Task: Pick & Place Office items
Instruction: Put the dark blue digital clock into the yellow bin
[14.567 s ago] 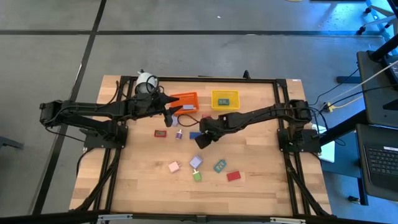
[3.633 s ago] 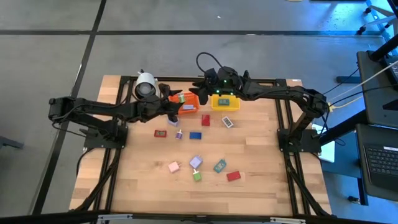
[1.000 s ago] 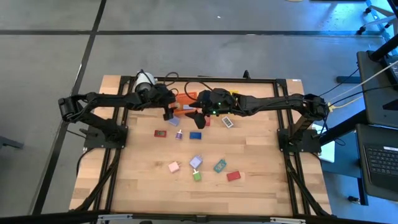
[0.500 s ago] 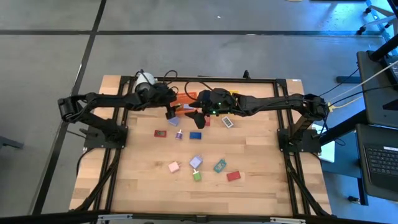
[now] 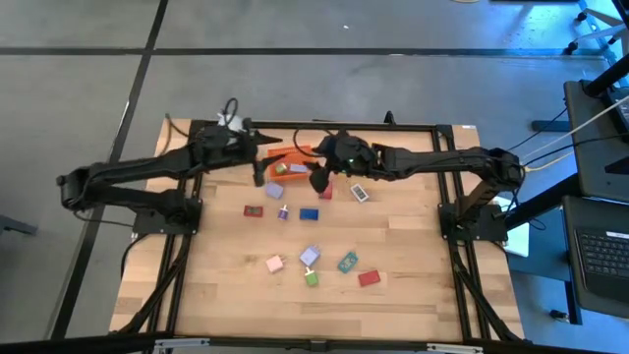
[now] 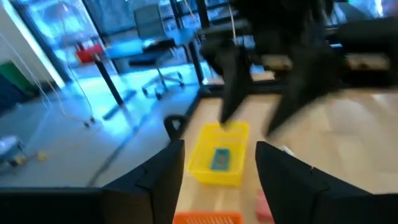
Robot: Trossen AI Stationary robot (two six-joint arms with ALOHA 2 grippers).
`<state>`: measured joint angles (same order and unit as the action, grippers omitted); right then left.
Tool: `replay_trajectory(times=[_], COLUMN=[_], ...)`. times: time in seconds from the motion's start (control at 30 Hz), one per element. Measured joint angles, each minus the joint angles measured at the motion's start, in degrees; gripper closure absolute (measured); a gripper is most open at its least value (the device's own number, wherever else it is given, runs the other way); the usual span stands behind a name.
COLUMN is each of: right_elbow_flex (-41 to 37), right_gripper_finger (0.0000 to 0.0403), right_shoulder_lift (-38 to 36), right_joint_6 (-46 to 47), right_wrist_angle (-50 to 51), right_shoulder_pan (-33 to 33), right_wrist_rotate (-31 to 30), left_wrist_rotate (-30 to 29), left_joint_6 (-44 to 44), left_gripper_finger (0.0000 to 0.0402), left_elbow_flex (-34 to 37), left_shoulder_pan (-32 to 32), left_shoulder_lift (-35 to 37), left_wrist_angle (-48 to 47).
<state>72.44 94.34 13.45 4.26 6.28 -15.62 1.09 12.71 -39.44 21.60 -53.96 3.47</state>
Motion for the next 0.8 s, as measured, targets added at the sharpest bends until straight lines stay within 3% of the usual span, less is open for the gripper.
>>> replay_trajectory(times=[0.17,0.43,0.67,0.8], right_elbow_flex=[0.0,0.1,0.0,0.1], right_gripper_finger=[0.019,0.0184,0.0183,0.0183], right_shoulder_lift=[-3.9,-7.0,-7.0,-7.0], right_joint_6=[-1.0,0.7,2.5,2.6], right_wrist_angle=[4.6,16.2,21.1,21.5], right_shoulder_pan=[-0.1,-1.1,-2.6,-3.9], right_wrist_rotate=[0.0,0.0,-0.3,-4.7], left_wrist_rotate=[1.2,1.2,3.1,2.6], left_joint_6=[-4.7,-9.0,-12.1,-12.1], left_gripper_finger=[0.0195,0.016,0.0161,0.016], left_elbow_flex=[0.0,0.1,0.1,0.1], left_shoulder_pan=[-2.6,-8.9,-14.3,-15.6], left_shoulder_lift=[3.4,2.3,-3.9,-7.9], left_wrist_angle=[-9.5,-22.2,-22.7,-21.2])
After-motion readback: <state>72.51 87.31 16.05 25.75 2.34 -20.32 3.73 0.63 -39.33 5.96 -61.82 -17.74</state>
